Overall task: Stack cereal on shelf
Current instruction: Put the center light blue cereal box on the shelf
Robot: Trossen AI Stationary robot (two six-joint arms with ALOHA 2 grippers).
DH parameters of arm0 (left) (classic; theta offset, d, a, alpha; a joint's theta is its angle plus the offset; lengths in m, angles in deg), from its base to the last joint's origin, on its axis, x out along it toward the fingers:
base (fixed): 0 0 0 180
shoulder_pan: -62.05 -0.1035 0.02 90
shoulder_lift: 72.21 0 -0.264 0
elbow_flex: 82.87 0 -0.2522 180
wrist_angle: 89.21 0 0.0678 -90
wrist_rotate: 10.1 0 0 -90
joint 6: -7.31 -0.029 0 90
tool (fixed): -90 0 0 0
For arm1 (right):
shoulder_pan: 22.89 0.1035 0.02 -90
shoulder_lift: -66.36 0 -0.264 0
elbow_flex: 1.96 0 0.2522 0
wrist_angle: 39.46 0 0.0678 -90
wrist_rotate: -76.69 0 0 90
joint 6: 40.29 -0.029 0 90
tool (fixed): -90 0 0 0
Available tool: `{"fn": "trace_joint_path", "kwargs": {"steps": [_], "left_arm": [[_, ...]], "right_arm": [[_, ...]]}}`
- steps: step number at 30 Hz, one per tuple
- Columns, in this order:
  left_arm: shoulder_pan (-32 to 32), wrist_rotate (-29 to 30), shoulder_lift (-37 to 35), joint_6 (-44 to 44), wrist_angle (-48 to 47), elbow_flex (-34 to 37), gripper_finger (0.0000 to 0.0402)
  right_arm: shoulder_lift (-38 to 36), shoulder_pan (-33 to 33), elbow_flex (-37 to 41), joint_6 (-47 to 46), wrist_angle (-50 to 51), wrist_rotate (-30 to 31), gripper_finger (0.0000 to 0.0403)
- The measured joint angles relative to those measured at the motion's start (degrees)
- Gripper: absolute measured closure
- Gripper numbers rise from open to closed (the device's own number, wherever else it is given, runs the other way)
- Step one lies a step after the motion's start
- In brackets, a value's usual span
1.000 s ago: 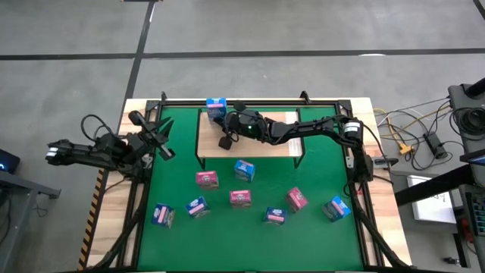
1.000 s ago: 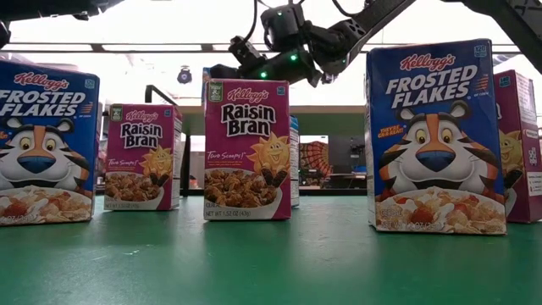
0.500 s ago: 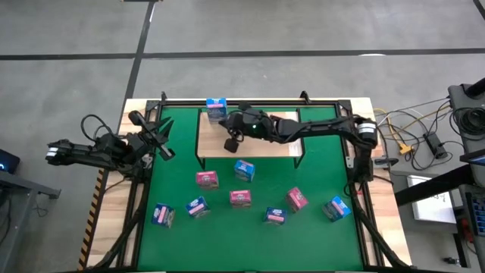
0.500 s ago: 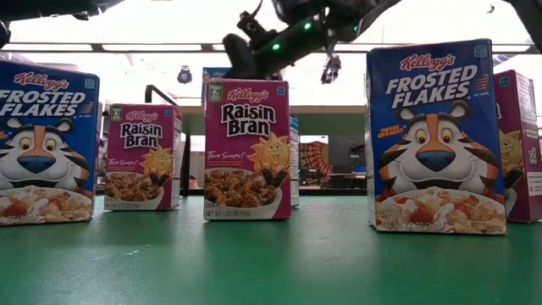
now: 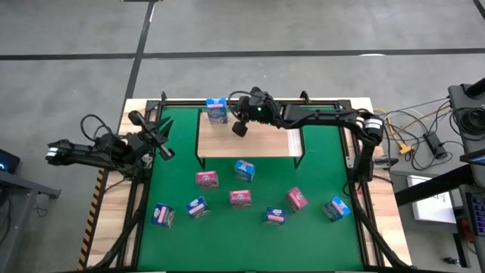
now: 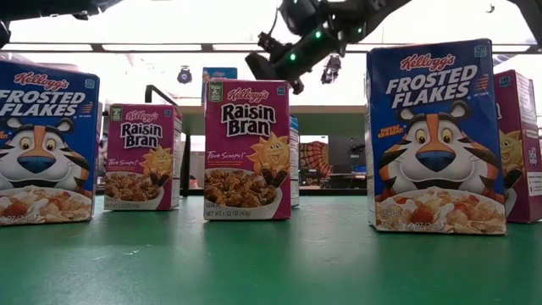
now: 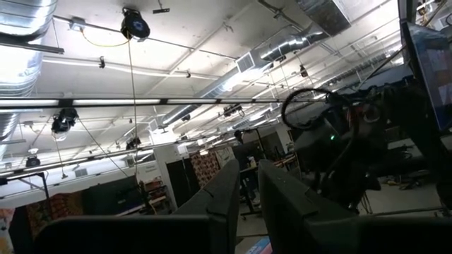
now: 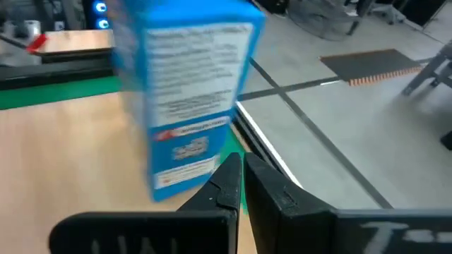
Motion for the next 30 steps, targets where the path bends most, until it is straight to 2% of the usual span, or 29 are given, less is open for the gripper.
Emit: {"fn": "trace_joint_path", "kwargs": {"steps": [6, 16, 22, 30], "left_arm": [[0.0, 0.0, 0.0, 0.0, 0.1, 0.0, 0.0364], [0.0, 0.0, 0.0, 0.0, 0.1, 0.0, 0.0364], [0.0, 0.0, 0.0, 0.0, 0.1, 0.0, 0.0364], [0.0, 0.0, 0.0, 0.0, 0.0, 0.0, 0.0364]], "right_arm": [[2.0, 0.1, 0.0, 1.4, -5.4, -3.3, 0.0394], [2.1, 0.0, 0.0, 1.4, -5.5, -3.0, 0.0394], [2.1, 0.0, 0.0, 3.2, -8.9, -2.9, 0.0394], [-0.2, 0.0, 0.0, 1.9, -2.5, -2.6, 0.0394]]}}
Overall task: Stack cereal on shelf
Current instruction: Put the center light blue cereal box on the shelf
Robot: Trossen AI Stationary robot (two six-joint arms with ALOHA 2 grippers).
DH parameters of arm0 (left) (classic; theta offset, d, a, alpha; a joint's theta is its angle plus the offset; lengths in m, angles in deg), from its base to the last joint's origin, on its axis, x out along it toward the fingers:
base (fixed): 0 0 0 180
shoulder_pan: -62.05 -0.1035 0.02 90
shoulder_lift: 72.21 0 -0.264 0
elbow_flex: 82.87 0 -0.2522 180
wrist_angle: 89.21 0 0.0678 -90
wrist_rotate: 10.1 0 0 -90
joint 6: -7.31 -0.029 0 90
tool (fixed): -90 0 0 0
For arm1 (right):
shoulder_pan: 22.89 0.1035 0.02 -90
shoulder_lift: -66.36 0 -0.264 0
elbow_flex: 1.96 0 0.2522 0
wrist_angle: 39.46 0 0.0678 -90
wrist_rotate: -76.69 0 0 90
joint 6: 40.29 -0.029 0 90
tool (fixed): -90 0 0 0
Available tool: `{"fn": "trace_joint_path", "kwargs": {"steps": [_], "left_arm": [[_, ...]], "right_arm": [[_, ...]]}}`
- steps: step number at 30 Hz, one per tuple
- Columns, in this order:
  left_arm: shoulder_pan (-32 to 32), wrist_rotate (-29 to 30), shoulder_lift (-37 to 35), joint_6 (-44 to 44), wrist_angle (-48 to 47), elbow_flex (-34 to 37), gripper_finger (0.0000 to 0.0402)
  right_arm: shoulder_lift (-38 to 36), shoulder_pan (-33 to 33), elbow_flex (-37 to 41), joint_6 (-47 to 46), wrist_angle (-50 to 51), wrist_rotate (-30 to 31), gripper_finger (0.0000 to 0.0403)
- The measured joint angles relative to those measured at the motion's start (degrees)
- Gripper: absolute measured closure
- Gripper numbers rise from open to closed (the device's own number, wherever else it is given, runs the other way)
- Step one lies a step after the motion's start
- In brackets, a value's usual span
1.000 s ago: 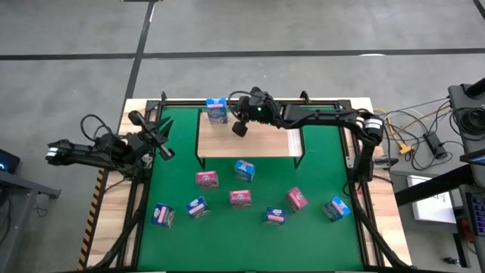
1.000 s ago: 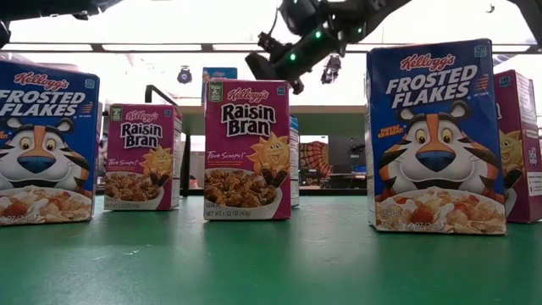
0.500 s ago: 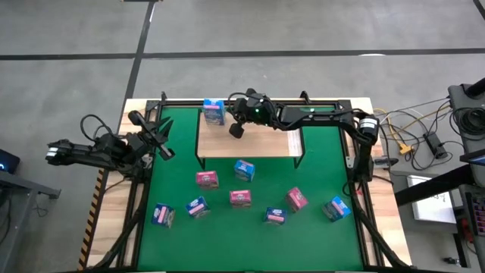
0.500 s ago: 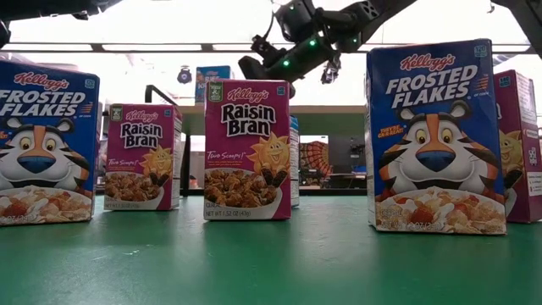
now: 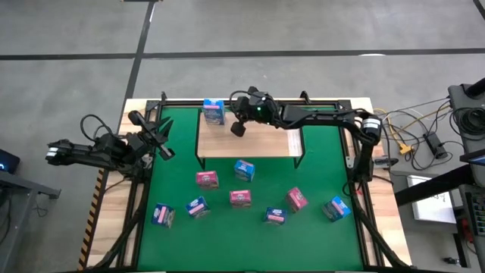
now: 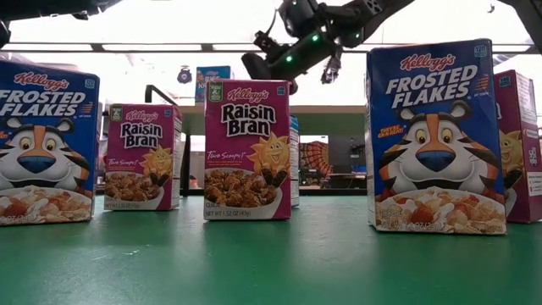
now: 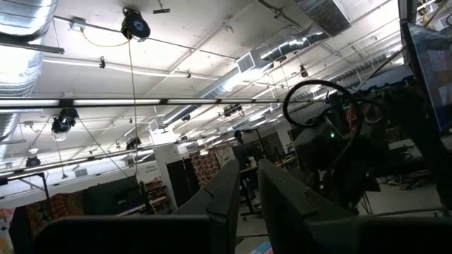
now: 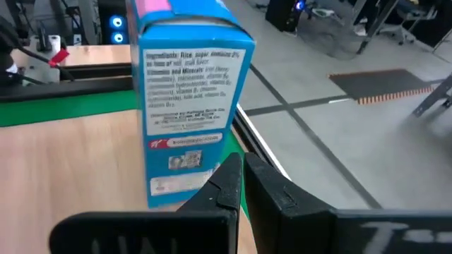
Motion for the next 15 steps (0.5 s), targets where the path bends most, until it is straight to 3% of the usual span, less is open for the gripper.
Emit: {"fn": "trace_joint_path", "kwargs": {"steps": [8, 15], "left_arm": [[0.0, 0.0, 0.0, 0.0, 0.0, 0.0, 0.0364], [0.0, 0.0, 0.0, 0.0, 0.2, 0.0, 0.0364]], "right_arm": [[0.0, 1.6, 0.0, -1.1, 2.8, -13.4, 0.0394], [3.0, 2.0, 0.0, -1.1, -3.0, -11.7, 0.0394]]}}
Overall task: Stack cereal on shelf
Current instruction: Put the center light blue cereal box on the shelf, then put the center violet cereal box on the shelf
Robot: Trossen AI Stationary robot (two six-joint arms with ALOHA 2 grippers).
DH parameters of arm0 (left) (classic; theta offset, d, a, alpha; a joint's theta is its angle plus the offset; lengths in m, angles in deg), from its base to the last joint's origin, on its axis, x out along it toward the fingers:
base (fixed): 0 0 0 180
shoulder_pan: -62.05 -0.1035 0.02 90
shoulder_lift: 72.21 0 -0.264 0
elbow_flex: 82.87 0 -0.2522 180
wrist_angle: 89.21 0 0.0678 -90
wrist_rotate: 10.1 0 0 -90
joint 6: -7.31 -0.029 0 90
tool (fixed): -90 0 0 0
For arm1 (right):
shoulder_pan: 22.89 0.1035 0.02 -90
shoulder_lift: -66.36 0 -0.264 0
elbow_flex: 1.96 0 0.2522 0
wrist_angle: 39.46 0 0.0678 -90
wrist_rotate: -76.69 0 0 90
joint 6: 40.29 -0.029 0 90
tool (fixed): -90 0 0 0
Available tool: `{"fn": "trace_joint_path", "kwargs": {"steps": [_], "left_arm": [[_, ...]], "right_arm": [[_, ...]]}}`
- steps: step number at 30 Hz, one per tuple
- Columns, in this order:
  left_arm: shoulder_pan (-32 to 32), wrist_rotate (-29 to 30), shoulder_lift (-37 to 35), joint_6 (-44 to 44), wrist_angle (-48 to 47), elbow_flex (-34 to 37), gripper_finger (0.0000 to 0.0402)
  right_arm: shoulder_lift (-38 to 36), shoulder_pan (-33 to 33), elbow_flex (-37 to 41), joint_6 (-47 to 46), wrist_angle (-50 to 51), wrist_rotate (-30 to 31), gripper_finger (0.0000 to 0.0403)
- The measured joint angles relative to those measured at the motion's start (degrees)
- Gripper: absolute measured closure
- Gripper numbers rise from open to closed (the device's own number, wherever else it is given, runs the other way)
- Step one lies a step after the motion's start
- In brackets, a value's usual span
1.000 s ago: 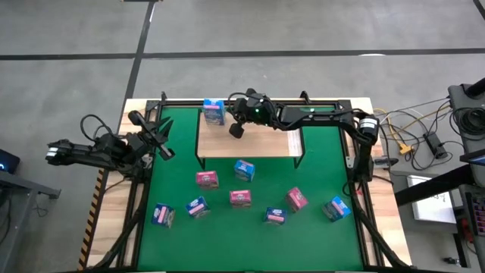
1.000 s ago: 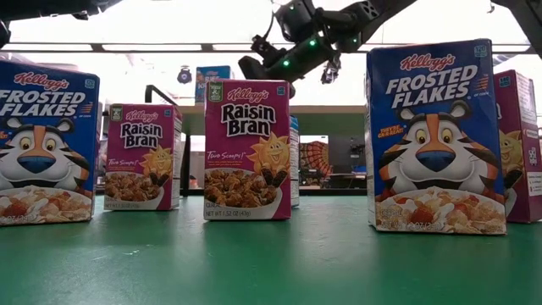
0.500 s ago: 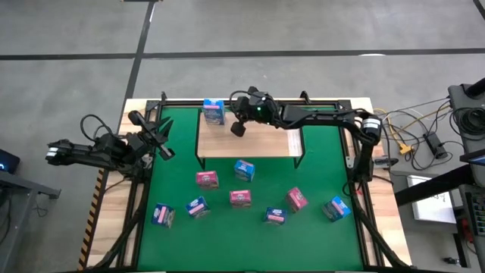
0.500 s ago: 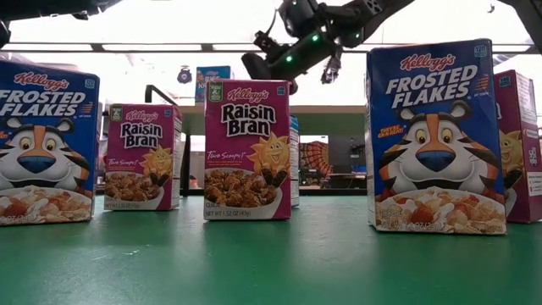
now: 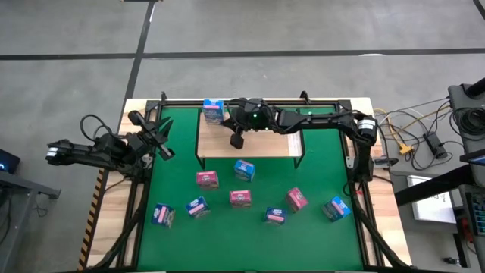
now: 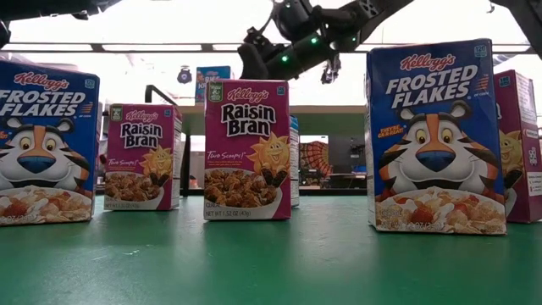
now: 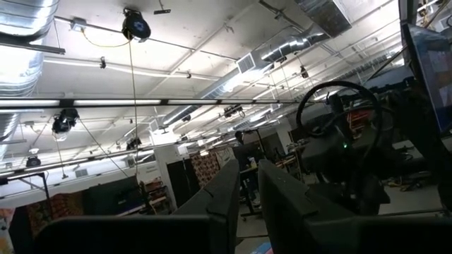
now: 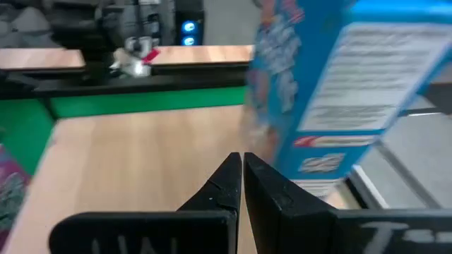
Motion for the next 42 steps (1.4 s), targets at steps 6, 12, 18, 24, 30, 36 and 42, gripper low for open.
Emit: {"fn": "trace_joint_path", "kwargs": {"steps": [6, 12, 18, 24, 30, 36, 42], "left_arm": [[0.0, 0.0, 0.0, 0.0, 0.0, 0.0, 0.0364], [0.0, 0.0, 0.0, 0.0, 0.0, 0.0, 0.0364], [0.0, 0.0, 0.0, 0.0, 0.0, 0.0, 0.0364], [0.0, 0.0, 0.0, 0.0, -0.1, 0.0, 0.0364], [0.0, 0.0, 0.0, 1.2, -0.2, 0.0, 0.0364], [0.0, -1.2, 0.6, 3.5, -0.2, 0.0, 0.0364], [0.0, -7.8, 2.1, 6.6, 0.6, 0.0, 0.0364]], "right_arm": [[0.2, 0.0, 0.0, 0.5, -1.5, 3.7, 0.0394], [0.2, 0.0, 0.0, 0.5, -1.4, 3.8, 0.0394], [0.2, 0.6, 0.0, 0.5, -0.9, 3.8, 0.0394], [-1.7, 2.9, 0.0, 1.9, 3.5, 3.8, 0.0394], [-5.2, 6.9, 1.2, 5.1, 7.9, 4.0, 0.0394], [-11.0, 10.5, 9.0, 6.5, 5.5, 4.0, 0.0394], [-17.7, 12.5, 19.5, 6.7, -2.5, 4.0, 0.0394]]}}
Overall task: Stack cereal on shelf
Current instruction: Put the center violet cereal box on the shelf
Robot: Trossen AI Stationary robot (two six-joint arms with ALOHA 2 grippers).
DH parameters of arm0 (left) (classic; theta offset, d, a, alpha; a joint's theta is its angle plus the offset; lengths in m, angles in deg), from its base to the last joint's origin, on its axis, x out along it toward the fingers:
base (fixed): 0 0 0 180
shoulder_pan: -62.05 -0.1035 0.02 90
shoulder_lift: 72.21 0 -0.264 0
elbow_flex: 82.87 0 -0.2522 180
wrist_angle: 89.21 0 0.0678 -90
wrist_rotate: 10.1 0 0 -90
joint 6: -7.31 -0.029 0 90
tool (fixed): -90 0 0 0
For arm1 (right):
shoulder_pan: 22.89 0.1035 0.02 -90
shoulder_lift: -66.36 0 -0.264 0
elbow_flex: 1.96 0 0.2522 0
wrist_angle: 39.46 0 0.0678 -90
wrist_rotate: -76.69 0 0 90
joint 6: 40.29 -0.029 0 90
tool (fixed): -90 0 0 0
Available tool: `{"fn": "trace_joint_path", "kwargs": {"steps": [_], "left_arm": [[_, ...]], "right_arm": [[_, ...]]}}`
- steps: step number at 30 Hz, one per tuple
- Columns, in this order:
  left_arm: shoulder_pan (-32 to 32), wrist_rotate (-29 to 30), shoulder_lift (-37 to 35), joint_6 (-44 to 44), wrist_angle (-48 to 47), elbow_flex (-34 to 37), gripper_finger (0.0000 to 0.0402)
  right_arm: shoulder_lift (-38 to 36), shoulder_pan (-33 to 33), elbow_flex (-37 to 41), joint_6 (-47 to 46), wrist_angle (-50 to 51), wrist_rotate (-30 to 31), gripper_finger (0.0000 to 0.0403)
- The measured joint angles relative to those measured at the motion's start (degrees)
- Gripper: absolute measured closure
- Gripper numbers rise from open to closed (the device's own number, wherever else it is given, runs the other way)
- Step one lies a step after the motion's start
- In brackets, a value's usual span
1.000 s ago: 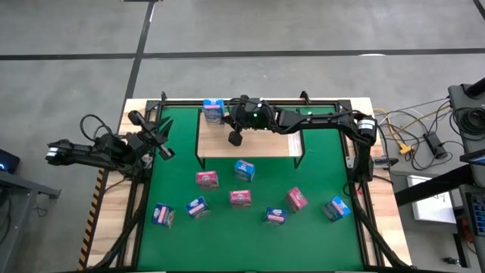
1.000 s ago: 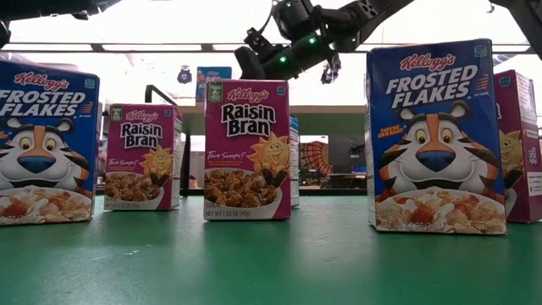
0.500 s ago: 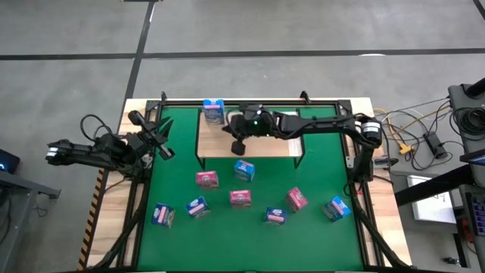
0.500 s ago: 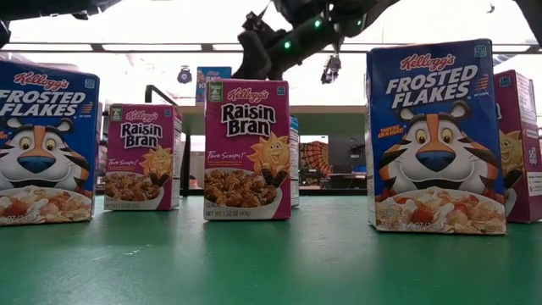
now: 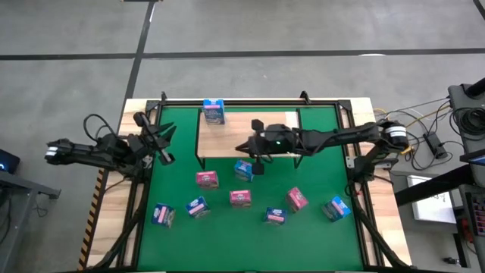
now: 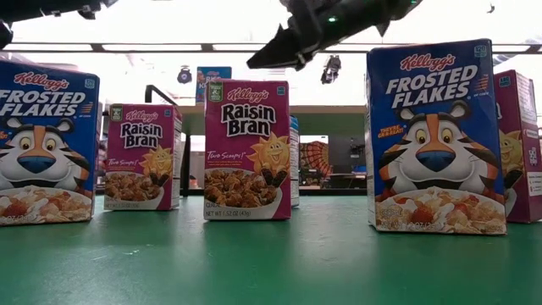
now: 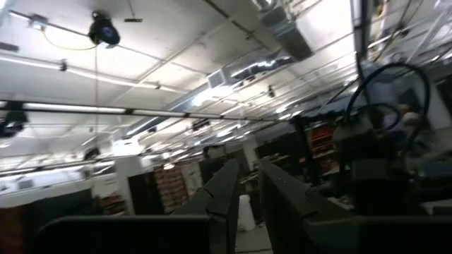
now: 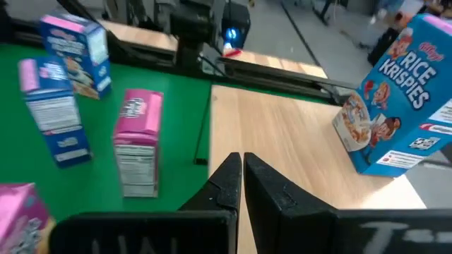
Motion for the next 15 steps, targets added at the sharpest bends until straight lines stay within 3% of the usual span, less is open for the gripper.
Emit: {"fn": "trace_joint_path", "kwargs": {"steps": [15], "left_arm": [[0.0, -2.3, 6.4, 14.2, 1.8, -1.7, 0.0364]], "right_arm": [[-16.2, 0.3, 18.2, 7.0, -17.5, -0.3, 0.0394]]}}
